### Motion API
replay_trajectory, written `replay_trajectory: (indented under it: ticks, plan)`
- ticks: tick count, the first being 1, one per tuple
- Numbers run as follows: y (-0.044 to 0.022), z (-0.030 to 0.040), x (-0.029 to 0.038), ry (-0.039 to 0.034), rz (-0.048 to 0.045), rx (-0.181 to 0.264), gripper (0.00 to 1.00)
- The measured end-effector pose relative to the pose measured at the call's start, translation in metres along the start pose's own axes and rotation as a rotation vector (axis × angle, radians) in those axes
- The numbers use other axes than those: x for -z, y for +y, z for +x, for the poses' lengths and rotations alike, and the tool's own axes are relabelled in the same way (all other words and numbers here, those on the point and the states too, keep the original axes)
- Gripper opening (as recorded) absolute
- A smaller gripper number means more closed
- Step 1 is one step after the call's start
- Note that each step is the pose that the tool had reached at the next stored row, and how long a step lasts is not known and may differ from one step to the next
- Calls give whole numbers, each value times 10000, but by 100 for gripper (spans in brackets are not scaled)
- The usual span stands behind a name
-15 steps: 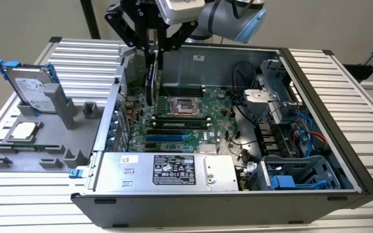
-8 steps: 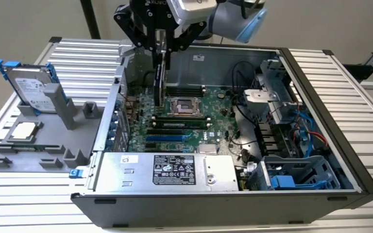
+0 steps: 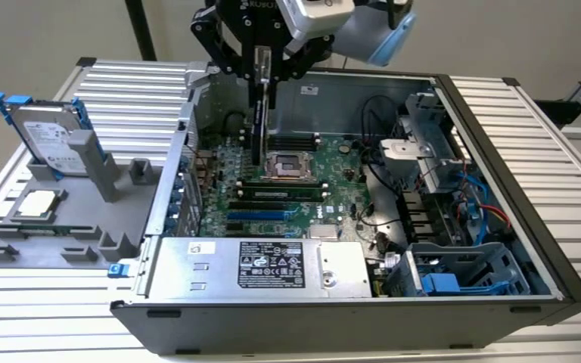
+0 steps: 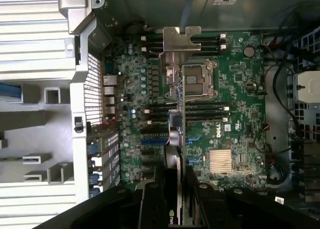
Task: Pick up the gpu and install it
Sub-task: 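Pick up the gpu and move the gpu toward the slot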
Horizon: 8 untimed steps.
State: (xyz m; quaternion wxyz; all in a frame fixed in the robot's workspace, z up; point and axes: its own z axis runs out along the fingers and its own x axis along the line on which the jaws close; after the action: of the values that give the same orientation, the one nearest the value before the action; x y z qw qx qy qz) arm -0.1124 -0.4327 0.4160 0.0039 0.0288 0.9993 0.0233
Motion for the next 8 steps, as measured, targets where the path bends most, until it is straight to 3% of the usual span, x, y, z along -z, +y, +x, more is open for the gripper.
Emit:
replay_trajectory:
  ticks: [8]
  plan:
    - [2, -37, 0, 0, 0, 2, 0]
